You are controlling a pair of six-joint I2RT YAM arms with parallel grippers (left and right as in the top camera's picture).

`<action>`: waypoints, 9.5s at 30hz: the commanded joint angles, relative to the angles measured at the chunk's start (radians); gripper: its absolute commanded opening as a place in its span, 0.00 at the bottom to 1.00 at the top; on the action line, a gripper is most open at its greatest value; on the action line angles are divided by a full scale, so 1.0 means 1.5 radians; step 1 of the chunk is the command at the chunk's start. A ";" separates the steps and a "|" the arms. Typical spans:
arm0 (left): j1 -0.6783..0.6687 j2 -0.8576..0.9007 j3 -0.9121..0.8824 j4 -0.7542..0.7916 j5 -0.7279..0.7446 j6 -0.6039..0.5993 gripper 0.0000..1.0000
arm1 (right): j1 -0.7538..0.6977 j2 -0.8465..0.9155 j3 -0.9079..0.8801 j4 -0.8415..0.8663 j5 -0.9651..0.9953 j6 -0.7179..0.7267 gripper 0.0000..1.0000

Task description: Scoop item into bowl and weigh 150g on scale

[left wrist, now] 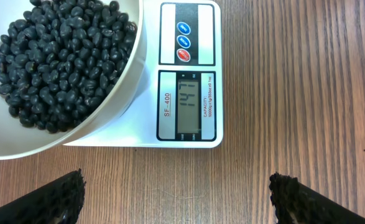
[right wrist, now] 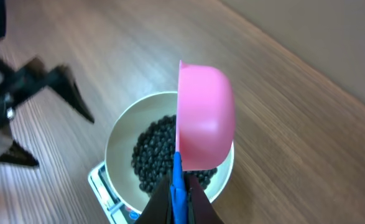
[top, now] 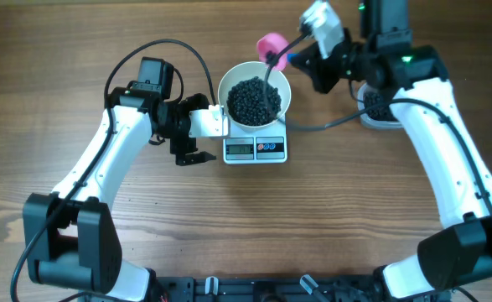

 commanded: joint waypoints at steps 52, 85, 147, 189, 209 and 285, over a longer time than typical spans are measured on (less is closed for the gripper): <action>-0.001 0.008 -0.004 -0.001 0.015 -0.006 1.00 | 0.027 0.003 0.012 0.000 0.061 -0.281 0.04; -0.001 0.008 -0.004 -0.001 0.015 -0.006 1.00 | 0.028 0.181 0.009 -0.035 0.005 -0.264 0.04; -0.001 0.008 -0.004 -0.001 0.015 -0.006 1.00 | -0.010 0.115 0.024 0.082 -0.043 -0.159 0.04; -0.001 0.008 -0.004 -0.001 0.015 -0.006 1.00 | -0.063 0.115 0.023 0.109 -0.190 -0.007 0.04; -0.001 0.008 -0.004 -0.001 0.015 -0.006 1.00 | -0.406 -0.002 0.023 -0.016 -0.150 0.293 0.04; -0.001 0.008 -0.004 -0.001 0.015 -0.006 1.00 | -0.418 0.113 0.021 -0.206 0.209 0.054 1.00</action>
